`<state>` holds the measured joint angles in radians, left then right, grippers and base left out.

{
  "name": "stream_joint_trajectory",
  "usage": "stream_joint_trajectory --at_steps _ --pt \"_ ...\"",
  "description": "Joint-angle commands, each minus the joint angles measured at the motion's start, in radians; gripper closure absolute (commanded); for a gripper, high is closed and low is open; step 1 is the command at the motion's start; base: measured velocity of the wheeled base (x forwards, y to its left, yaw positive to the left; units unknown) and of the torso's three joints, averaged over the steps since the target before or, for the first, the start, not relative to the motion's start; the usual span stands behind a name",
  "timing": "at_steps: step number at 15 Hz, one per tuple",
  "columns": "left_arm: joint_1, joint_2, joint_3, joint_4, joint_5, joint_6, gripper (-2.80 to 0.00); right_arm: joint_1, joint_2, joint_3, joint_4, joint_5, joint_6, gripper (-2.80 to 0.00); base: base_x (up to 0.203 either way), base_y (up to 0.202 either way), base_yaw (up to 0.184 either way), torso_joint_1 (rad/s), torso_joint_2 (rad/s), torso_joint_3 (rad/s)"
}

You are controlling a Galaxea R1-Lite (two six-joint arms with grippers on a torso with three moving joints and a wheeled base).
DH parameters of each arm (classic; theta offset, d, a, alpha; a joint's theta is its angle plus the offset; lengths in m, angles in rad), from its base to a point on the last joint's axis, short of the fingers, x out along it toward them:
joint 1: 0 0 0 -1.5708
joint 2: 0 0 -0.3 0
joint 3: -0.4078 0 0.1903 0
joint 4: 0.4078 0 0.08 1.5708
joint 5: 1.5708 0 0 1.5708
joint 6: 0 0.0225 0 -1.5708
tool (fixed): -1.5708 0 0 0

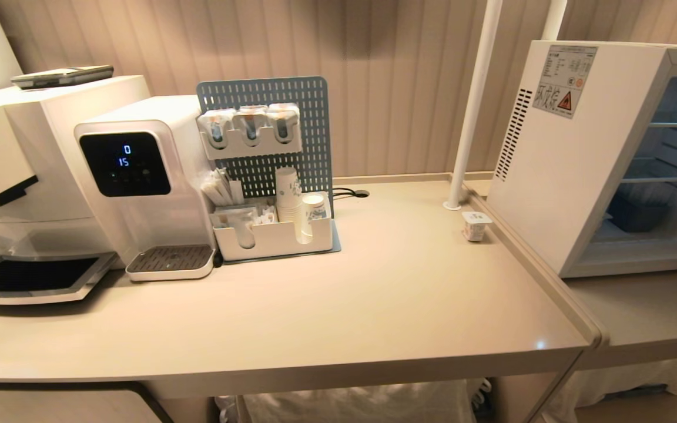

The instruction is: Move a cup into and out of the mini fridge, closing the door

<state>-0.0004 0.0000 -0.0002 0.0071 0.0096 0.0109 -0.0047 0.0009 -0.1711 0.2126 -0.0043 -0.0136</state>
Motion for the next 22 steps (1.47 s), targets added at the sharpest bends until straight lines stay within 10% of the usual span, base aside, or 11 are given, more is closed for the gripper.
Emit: stream_joint_trajectory --at_steps 1,22 --pt "0.0 0.002 0.0 0.004 0.001 -0.002 0.0 0.0 0.0 0.18 -0.195 0.003 -0.027 0.0 0.0 0.0 0.0 0.0 0.0 0.0" --pt "-0.001 0.002 0.002 -0.006 0.003 -0.032 0.0 0.002 0.002 0.171 -0.208 0.009 -0.025 0.0 0.0 0.0 0.0 0.0 0.0 0.0"
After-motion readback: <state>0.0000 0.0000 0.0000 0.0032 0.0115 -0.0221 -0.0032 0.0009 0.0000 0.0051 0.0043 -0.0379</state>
